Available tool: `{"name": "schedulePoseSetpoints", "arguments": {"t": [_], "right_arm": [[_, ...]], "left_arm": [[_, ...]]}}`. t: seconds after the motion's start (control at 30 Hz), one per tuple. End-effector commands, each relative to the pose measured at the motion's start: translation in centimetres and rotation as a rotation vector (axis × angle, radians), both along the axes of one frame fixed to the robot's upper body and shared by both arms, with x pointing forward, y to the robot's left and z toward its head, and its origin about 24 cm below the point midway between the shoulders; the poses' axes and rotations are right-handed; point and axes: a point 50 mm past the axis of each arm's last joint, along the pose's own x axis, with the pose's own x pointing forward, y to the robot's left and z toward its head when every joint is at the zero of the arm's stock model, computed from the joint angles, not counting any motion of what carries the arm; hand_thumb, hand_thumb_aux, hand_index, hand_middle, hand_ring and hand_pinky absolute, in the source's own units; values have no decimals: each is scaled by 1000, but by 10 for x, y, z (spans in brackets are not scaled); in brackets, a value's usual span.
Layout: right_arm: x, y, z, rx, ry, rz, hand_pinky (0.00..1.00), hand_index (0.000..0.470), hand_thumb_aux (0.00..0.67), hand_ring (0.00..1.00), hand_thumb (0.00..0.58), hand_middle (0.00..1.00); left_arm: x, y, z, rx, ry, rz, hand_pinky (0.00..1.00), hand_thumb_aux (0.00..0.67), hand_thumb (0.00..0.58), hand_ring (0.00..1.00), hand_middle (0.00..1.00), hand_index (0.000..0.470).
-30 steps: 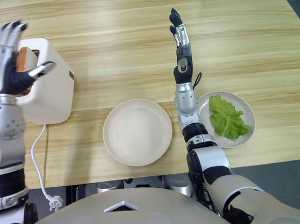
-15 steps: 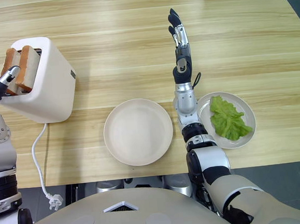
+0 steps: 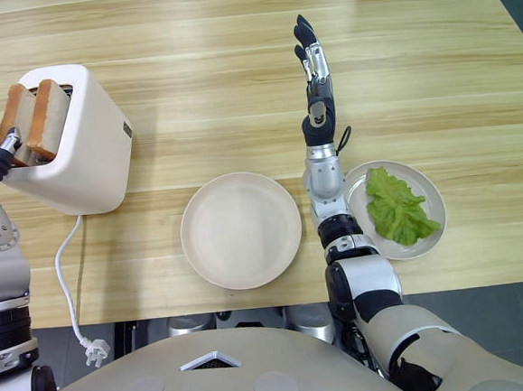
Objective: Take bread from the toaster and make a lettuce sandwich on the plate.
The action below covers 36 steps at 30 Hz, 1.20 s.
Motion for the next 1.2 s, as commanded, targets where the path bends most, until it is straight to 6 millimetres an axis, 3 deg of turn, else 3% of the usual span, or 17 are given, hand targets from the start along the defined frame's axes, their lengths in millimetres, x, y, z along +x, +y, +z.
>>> {"name": "schedulePoseSetpoints", "arguments": {"t": [0.03, 0.5, 0.53, 0.57, 0.6, 0.63, 0.8, 1.2], "right_arm": [[0, -5, 0, 6, 3, -22, 0, 0, 0, 0, 0, 0], [1, -5, 0, 4, 5, -29, 0, 0, 0, 0, 0, 0], [1, -5, 0, 4, 5, -29, 0, 0, 0, 0, 0, 0], [1, -5, 0, 4, 5, -28, 0, 0, 0, 0, 0, 0], [1, -4, 0, 3, 5, -28, 0, 0, 0, 0, 0, 0], [1, -4, 0, 3, 5, -27, 0, 0, 0, 0, 0, 0], [1, -4, 0, 1, 5, -27, 0, 0, 0, 0, 0, 0], [2, -1, 0, -3, 7, -19, 0, 0, 0, 0, 0, 0]], "left_arm": [[3, -1, -7, -17, 43, 1, 0, 670, 580, 0, 0, 460], [10, -11, -15, -53, 61, -62, 0, 670, 580, 0, 0, 460], [10, -11, -16, -54, 65, -63, 98, 670, 580, 98, 98, 460], [10, -11, -16, -54, 67, -64, 98, 670, 580, 98, 98, 460], [10, -11, -16, -54, 68, -63, 753, 670, 580, 753, 753, 460], [10, -11, -16, -55, 67, -64, 1000, 670, 580, 1000, 1000, 460], [8, -10, -2, -34, -32, -48, 1000, 670, 580, 1000, 1000, 460], [-5, -10, 75, 147, -505, 3, 1000, 670, 580, 1000, 1000, 460]]}}
